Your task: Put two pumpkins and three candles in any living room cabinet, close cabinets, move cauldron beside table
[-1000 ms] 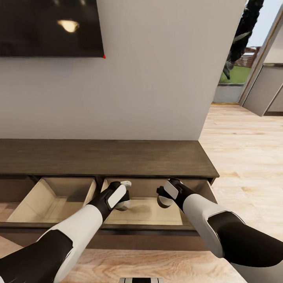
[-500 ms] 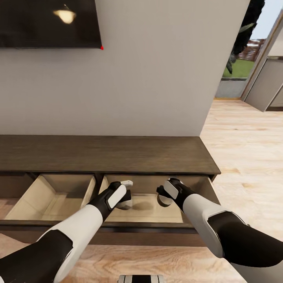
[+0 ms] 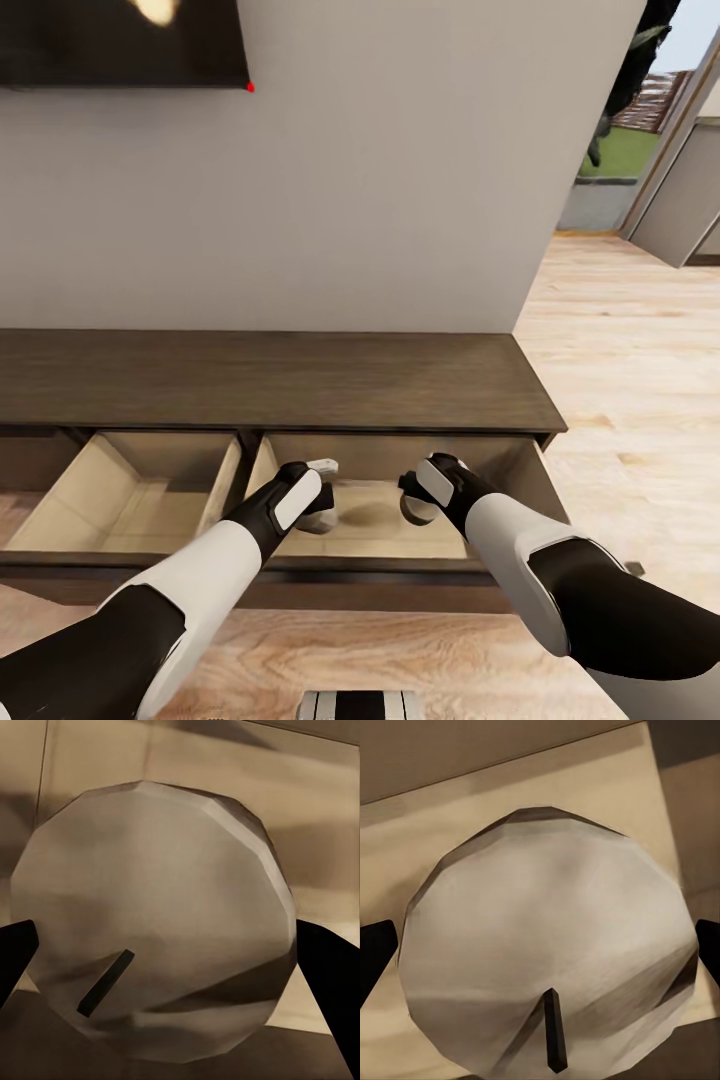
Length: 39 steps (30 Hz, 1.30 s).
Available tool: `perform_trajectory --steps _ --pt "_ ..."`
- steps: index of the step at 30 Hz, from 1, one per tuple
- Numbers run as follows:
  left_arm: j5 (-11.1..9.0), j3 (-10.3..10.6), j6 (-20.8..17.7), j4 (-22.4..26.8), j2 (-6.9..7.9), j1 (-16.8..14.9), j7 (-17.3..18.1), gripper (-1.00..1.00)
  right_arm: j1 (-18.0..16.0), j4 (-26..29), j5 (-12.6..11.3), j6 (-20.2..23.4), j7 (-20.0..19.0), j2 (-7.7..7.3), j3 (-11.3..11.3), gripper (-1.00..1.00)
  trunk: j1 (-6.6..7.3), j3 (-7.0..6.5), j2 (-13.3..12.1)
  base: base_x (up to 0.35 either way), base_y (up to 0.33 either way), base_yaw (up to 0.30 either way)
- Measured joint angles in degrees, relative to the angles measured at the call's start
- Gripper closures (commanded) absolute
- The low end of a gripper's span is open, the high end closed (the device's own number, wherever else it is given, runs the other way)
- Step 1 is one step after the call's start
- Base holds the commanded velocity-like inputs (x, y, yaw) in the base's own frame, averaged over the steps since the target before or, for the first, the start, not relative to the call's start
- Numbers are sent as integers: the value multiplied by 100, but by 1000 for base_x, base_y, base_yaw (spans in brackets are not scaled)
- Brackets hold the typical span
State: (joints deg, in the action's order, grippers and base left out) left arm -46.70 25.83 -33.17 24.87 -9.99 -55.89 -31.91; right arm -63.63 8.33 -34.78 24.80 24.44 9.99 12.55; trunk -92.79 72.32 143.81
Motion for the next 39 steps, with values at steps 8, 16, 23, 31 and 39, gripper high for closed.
perform_trajectory --steps 8,16,23,31,39 --pt "1 0 1 0 0 0 0 100 1 0 6 -31 -2 0 1 100 -21 177 11 0 0 0" --pt "0 0 10 0 0 0 6 100 1 0 13 -238 -1 0 23 100 -31 266 16 0 0 0" --pt "-1 0 112 0 0 0 4 100 1 0 3 -484 -114 0 397 100 -39 332 20 0 0 0" --pt "2 0 139 9 -1 -1 7 100 0 1 7 -502 -151 0 475 100 -46 399 25 0 0 0" --pt "2 1 145 86 0 -1 6 100 0 2 -2 -494 -161 0 482 -100 -46 399 25 0 0 0"
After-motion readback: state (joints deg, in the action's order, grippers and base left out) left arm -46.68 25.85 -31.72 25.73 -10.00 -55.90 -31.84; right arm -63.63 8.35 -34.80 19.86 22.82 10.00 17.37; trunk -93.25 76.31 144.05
